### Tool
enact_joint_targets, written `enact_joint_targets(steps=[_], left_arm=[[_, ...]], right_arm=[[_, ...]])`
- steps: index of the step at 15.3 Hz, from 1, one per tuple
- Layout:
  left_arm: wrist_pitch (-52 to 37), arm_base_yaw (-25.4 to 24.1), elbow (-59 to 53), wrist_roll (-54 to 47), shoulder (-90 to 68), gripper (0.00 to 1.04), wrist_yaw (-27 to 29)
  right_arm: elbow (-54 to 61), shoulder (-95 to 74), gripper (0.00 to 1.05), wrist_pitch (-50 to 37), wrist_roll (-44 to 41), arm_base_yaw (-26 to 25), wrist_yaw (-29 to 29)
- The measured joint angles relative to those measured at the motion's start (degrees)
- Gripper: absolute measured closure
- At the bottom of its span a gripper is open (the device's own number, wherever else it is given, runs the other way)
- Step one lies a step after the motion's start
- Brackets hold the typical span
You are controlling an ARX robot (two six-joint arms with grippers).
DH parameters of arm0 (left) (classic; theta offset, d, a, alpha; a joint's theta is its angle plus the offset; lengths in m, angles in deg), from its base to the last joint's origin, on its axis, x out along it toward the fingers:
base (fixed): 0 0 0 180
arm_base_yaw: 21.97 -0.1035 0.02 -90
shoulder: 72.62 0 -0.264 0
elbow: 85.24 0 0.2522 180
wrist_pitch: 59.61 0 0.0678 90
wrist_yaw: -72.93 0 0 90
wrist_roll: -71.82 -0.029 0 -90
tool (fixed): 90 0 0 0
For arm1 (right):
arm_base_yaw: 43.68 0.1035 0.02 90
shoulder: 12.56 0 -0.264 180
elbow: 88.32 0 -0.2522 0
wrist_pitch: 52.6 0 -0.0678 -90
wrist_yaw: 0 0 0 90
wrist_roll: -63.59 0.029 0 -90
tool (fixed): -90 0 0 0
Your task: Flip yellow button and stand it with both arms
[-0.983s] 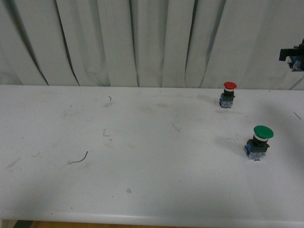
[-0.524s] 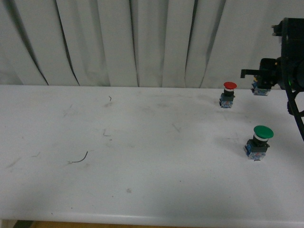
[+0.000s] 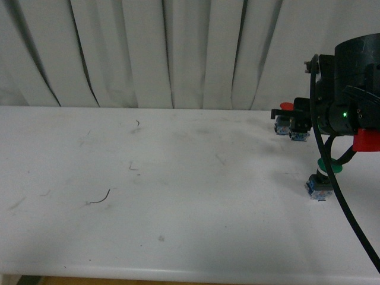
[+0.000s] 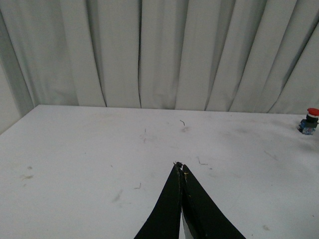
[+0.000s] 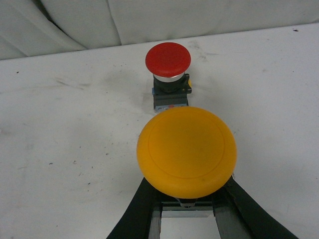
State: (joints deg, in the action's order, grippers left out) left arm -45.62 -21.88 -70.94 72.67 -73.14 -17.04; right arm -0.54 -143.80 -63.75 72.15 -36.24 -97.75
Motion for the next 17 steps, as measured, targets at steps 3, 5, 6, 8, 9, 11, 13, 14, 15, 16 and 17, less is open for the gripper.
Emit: enact_joint_targets(steps=[3, 5, 6, 8, 9, 11, 13, 14, 15, 16, 17], left_arm=[[0.00, 0.00, 0.00, 0.00, 0.00, 1.03, -0.02], [-0.02, 0.00, 0.00, 0.00, 0.00, 1.03, 0.00], [-0.02, 0.00, 0.00, 0.00, 0.00, 1.03, -0.02], [-0.02, 0.00, 0.00, 0.00, 0.00, 1.03, -0.02], [-0.02, 0.00, 0.00, 0.00, 0.00, 1.03, 0.00], [-0.02, 0.00, 0.00, 0.00, 0.00, 1.03, -0.02], [-0.02, 0.00, 0.00, 0.00, 0.00, 1.03, 0.00], [-0.02, 0.00, 0.00, 0.00, 0.00, 1.03, 0.00], [-0.02, 0.00, 0.00, 0.00, 0.00, 1.03, -0.02], [-0.02, 0.00, 0.00, 0.00, 0.00, 1.03, -0.02], [-0.02, 0.00, 0.00, 0.00, 0.00, 1.03, 0.00]], right_arm=[[0.00, -1.20, 0.80, -0.66, -0.04, -0.76, -0.96], [-0.02, -1.79, 0.80, -0.92, -0.22, -1.60, -1.22], [-0.02, -2.10, 0.80, -0.92, -0.26, -1.90, -1.20], [-0.02, -2.71, 0.80, -0.83, -0.26, -2.19, -1.16], [-0.09, -2.99, 0.80, -0.76, -0.24, -2.19, -0.87], [-0.61, -3.63, 0.80, -0.42, -0.22, -2.10, -0.37], [-0.90, -3.69, 0.80, -0.04, 0.02, -1.79, -0.24], [-1.03, -3.69, 0.80, 0.00, 0.02, -1.70, 0.09], [-1.53, -4.26, 0.80, 0.02, 0.20, -1.44, 0.20], [-1.73, -4.68, 0.80, 0.09, 0.35, -1.42, 0.35], [-1.75, -5.22, 0.80, 0.39, 0.44, -1.38, 0.68]])
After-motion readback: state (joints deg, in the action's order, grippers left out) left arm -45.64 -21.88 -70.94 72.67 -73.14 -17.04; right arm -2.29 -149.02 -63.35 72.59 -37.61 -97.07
